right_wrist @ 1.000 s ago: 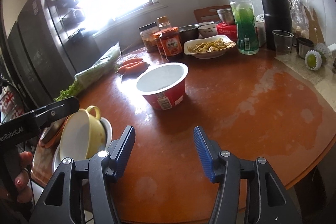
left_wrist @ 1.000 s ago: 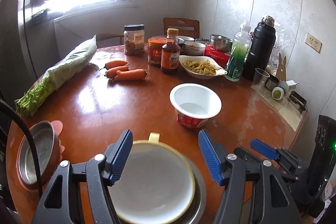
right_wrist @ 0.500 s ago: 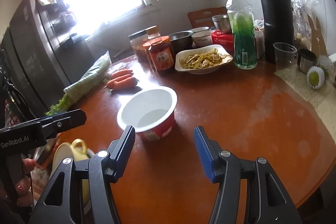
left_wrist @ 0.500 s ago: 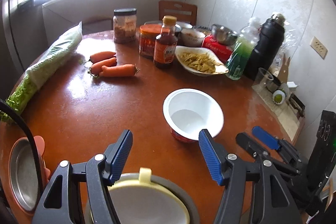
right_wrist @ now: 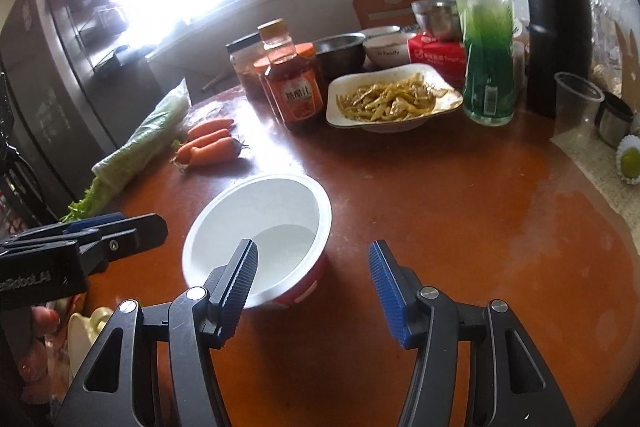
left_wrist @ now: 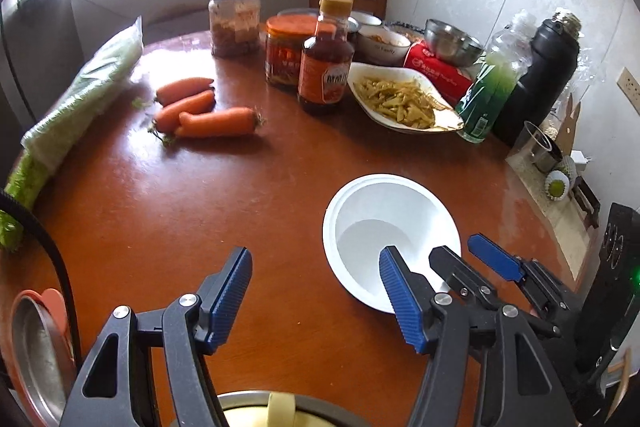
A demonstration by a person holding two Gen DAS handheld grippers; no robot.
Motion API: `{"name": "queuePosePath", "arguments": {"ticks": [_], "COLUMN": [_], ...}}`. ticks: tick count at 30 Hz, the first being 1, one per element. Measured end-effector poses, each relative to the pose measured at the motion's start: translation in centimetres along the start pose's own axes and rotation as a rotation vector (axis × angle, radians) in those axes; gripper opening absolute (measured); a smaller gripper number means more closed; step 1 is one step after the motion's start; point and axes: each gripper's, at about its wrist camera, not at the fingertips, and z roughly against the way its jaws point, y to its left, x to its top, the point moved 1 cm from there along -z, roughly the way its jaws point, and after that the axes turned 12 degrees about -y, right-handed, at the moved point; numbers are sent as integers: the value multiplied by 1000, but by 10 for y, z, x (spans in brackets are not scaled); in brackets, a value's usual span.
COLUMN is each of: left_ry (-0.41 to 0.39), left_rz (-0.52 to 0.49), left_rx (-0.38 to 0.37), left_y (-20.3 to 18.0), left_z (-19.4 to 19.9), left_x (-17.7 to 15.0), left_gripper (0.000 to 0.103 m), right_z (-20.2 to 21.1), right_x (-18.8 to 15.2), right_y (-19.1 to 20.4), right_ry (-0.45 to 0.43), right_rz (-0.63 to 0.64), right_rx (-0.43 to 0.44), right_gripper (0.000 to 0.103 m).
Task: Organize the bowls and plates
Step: 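Move the left gripper to the white-and-red paper bowl rim and close it, then lift the paper bowl with the left gripper and carry it over the steel bowl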
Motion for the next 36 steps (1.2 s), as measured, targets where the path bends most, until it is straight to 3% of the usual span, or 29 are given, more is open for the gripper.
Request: {"name": "queuePosePath", "arguments": {"ticks": [5, 9, 15, 20, 28, 36], "left_ry": [37, 61, 102, 127, 58, -26], "left_rz": [9, 15, 37, 35, 38, 35], "left_rx": [-26, -41, -55, -79, -103, -120], "left_y": [-5, -6, -1, 0, 3, 6], "left_z": [-13, -22, -28, -29, -6, 35], "left_x": [-2, -4, -12, -19, -18, -13], "left_gripper": [66, 66, 65, 48, 45, 45], "right_z": [-11, -16, -17, -15, -4, 28], "right_x": [-1, -6, -12, -15, -16, -2], "right_y": [3, 17, 31, 34, 43, 62], "right_ry": [14, 31, 38, 45, 35, -38], "right_rz": [20, 67, 81, 64, 71, 98], "right_rx": [38, 75, 111, 129, 126, 141], "right_gripper": [59, 44, 38, 35, 35, 34]}}
